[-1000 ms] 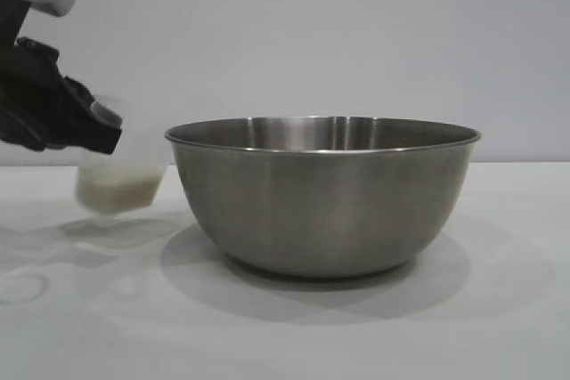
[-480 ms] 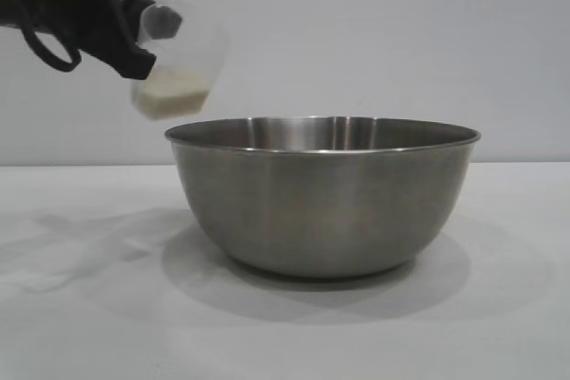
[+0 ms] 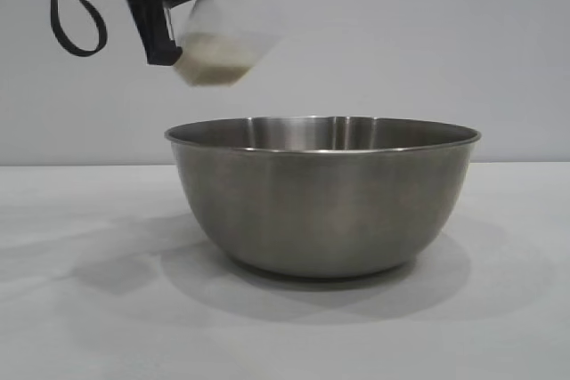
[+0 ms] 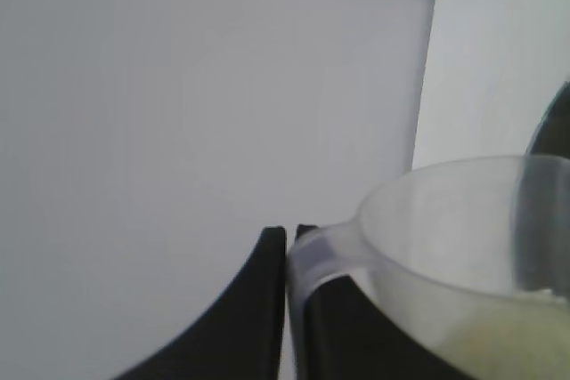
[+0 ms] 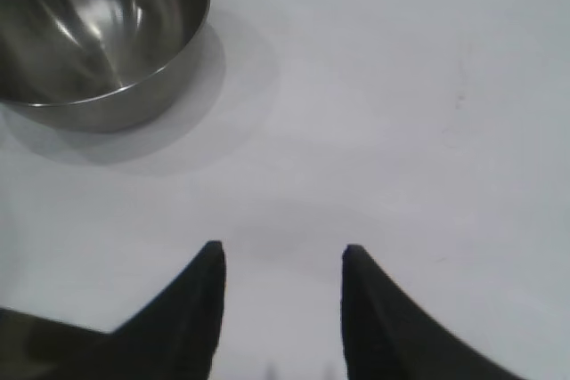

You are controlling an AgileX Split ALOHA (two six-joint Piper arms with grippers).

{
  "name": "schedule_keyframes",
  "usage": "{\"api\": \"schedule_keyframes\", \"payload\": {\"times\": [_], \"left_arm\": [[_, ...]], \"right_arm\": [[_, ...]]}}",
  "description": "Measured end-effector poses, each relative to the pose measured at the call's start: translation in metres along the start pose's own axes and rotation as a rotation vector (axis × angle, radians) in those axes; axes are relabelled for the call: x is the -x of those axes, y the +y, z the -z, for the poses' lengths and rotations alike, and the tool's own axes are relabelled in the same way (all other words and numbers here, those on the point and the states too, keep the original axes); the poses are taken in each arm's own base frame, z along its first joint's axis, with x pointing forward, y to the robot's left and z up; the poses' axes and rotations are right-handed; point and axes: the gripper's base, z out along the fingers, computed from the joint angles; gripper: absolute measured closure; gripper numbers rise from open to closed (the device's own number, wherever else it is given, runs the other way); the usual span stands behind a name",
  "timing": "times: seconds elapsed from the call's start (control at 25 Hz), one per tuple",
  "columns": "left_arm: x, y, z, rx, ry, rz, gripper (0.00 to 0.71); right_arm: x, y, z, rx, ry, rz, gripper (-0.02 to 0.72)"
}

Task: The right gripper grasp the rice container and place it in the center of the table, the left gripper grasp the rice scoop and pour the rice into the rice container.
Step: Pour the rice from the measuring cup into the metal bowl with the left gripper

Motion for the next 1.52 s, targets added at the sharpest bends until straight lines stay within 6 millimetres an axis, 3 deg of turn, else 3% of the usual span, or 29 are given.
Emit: {"api": "schedule_keyframes", "payload": {"times": [0.68, 1.12, 1.52], "left_arm": [[0.032, -0.027, -0.026, -0.248, -0.172, -0.851, 0.710], [0.034, -0.021, -0.034, -0.242, -0.207, -1.026, 0.710], [0.035, -0.018, -0.037, -0.235, -0.232, -1.064, 0.710]], "right_arm": [[0.000, 0.000, 0.000, 0.000, 0.000, 0.000, 0.403], [0.000, 0.000, 0.000, 0.000, 0.000, 0.000, 0.403], [0.000, 0.000, 0.000, 0.000, 0.000, 0.000, 0.403]]}}
